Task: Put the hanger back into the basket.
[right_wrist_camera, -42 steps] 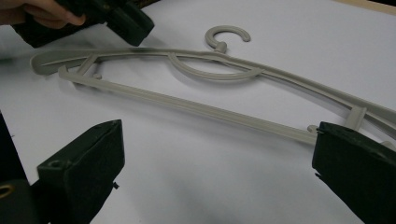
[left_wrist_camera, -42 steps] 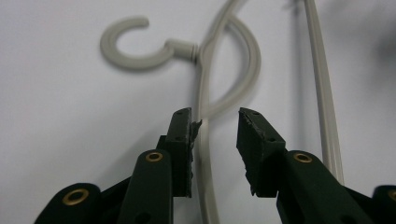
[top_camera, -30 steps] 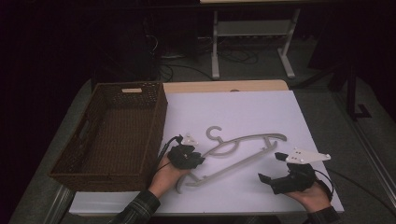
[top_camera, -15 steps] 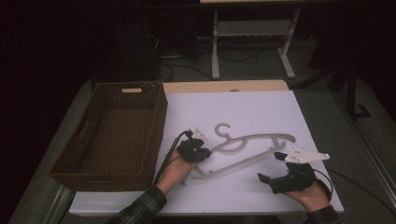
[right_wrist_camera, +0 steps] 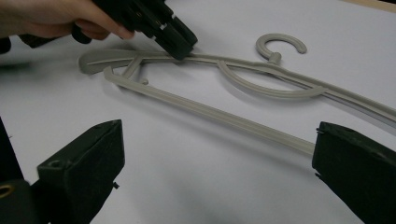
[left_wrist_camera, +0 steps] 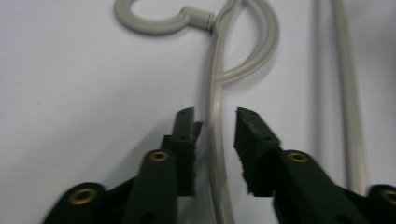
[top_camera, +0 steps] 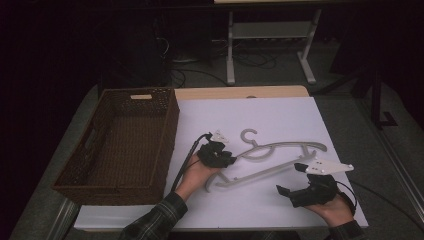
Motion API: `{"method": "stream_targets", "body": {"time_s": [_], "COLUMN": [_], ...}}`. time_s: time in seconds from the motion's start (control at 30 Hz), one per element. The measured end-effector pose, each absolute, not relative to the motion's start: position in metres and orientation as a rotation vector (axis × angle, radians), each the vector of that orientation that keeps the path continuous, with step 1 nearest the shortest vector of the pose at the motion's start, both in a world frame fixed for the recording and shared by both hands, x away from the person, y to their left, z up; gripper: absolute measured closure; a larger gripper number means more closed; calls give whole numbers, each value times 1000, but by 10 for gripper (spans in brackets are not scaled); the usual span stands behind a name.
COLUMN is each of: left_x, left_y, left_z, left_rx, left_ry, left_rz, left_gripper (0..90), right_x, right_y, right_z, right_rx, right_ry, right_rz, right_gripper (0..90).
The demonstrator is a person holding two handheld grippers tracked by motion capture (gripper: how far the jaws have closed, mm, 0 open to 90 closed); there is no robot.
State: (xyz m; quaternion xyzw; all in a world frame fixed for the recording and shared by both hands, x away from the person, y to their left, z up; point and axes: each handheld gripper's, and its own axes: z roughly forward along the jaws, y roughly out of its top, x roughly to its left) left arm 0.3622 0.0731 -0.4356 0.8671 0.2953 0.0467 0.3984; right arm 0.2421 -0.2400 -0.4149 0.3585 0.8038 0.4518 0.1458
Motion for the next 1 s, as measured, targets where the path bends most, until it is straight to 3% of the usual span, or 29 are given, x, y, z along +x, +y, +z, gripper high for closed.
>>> {"method": "stream_targets", "body": {"time_s": [0.23,0.4,0.73,0.87,1.0], "left_x": [344,328,301,296,295], "left_y": [95,110,134,138,140], "left_z": [-419,-415,-414,-417,-419], "left_rx": [2128,2086,2058,2069,2069], "left_ry": [680,677,688,694,710], "left_rz": [119,151,169,185,195], "left_gripper": [363,187,141,134,112], "right_x": [242,241,255,265,275], "right_y": [-239,-239,-236,-232,-226], "right_z": [-415,-414,-413,-410,-410], "right_rx": [1036,1028,1060,1063,1062], "right_ry": [2319,2331,2338,2323,2329], "right_rz": [1295,1297,1265,1275,1244], "right_gripper": [51,126,241,356,534]}}
